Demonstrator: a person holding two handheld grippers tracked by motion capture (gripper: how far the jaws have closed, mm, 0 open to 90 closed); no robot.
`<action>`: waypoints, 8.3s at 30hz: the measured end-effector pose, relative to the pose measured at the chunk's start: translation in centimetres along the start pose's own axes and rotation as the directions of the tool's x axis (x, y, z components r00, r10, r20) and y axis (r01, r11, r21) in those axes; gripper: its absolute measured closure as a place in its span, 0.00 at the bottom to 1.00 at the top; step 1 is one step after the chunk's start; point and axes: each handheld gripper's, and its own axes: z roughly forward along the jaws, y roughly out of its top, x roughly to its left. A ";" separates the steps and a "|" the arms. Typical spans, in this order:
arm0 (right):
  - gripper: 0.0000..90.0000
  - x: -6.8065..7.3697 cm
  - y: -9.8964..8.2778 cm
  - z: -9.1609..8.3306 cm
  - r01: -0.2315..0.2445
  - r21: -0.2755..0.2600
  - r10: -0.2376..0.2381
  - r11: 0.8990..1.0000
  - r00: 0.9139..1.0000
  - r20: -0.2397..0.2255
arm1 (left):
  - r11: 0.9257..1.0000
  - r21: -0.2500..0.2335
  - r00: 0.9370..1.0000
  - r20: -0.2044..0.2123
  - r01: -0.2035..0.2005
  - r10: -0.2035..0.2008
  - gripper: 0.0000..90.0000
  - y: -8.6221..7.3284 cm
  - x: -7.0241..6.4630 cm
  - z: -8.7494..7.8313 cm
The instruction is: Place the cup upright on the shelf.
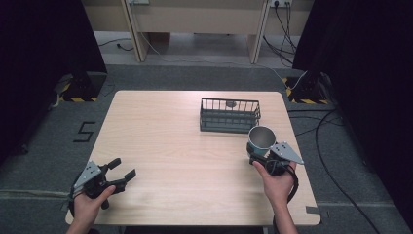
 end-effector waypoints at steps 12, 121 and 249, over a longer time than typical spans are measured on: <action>0.19 -0.1 1.2 0.7 0.007 -0.014 -0.007 1.000 1.000 0.002 | 1.000 0.000 1.000 0.001 -0.003 0.003 0.18 0.0 0.0 0.0; 0.19 -0.8 8.5 10.9 -0.028 -0.017 0.029 0.999 0.999 0.032 | 1.000 -0.014 1.000 0.010 0.013 -0.013 0.18 0.1 -0.1 0.0; 0.19 1.0 6.3 20.0 -0.067 0.201 0.062 0.977 0.998 0.027 | 0.999 -0.026 0.999 0.026 0.021 -0.020 0.18 0.2 -0.1 0.0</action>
